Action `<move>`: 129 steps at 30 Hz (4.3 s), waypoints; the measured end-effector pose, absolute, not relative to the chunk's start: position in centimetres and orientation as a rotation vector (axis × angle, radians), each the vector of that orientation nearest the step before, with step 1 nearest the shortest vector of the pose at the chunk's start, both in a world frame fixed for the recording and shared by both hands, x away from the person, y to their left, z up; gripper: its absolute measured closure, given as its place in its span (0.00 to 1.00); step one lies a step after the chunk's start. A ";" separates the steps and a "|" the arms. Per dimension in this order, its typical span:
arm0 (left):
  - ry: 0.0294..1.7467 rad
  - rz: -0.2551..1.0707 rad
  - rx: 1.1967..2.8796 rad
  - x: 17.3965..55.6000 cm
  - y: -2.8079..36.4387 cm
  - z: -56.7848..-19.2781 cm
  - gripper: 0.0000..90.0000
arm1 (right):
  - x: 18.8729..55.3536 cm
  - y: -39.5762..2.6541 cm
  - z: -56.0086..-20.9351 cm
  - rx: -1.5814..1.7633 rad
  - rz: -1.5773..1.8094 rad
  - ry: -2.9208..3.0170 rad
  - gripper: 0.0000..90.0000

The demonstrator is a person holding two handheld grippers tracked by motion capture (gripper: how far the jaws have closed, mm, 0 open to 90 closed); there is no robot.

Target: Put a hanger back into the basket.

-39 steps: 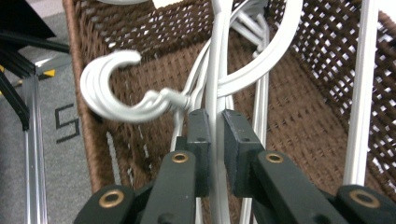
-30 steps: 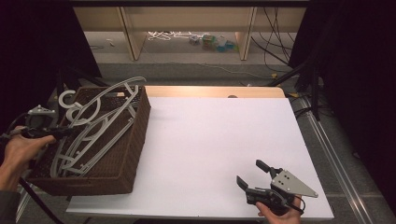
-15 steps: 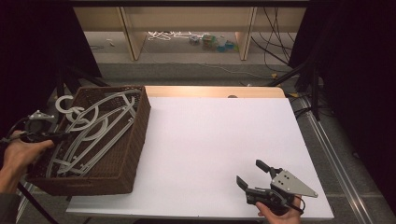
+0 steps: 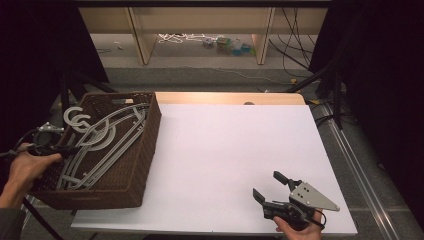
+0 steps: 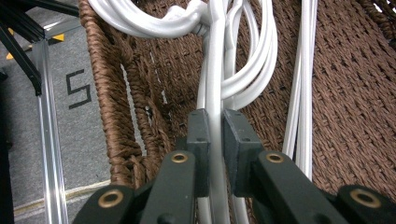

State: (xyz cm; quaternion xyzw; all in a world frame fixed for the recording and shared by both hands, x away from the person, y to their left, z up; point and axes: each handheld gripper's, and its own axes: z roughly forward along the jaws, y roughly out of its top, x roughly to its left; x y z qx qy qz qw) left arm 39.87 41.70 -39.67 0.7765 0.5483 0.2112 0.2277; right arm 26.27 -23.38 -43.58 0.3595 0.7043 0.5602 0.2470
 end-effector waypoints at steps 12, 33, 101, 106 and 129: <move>1.529 0.596 2.128 39.9 41.5 -39.6 0.82 | 26.3 -23.4 -43.6 0.978 1.528 1.923 0.18; 1.311 0.684 1.813 37.4 34.1 -34.5 0.41 | 26.4 -23.3 -43.6 0.977 1.541 1.903 0.18; 0.796 0.520 1.684 31.3 18.1 -40.8 0.18 | 27.2 -22.8 -43.7 0.930 1.597 1.924 0.18; 0.784 0.527 1.683 30.5 17.9 -41.6 0.18 | 27.0 -22.7 -43.6 0.935 1.569 1.928 0.18; 0.776 0.549 1.693 28.9 18.3 -43.5 0.18 | 26.9 -22.4 -43.6 0.941 1.580 1.935 0.18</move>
